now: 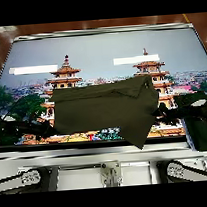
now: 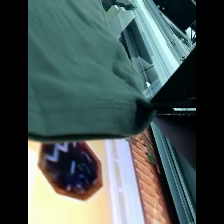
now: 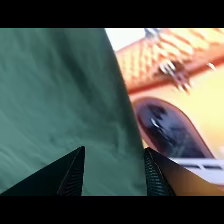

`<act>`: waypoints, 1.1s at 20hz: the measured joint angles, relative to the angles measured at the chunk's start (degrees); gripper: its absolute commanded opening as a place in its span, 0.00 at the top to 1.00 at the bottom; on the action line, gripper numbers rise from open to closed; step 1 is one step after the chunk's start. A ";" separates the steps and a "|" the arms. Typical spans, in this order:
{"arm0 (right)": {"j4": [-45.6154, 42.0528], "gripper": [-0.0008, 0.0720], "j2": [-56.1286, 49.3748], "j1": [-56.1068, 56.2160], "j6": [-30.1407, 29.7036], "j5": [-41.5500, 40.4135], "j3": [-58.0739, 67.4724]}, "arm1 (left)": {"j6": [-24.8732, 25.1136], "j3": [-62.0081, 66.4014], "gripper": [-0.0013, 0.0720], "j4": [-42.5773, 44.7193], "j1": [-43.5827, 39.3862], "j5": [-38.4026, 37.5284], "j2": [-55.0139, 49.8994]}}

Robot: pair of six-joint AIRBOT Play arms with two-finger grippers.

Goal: Fold the shirts.

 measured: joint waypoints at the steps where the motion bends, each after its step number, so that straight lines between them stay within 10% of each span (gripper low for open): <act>1: 0.74 0.32 -0.52 0.00 -0.26 -0.46 -0.02 | 0.15 0.33 0.93 0.00 0.04 -0.02 0.02; 2: 1.11 0.32 -1.03 0.04 -0.59 -0.59 -0.02 | 0.24 0.74 0.93 -0.07 0.04 -0.02 0.02; 5: 1.11 0.89 -2.62 1.11 -1.20 -2.01 -0.15 | 0.35 2.60 0.93 -0.35 0.04 -0.07 0.02; 13: 0.76 0.91 4.83 3.34 -8.79 9.05 11.87 | 0.28 16.98 0.93 -1.99 -0.04 -0.66 7.26; 22: -4.28 0.91 35.67 3.41 -5.35 0.79 57.79 | -2.91 75.10 0.93 -9.90 0.04 6.32 25.11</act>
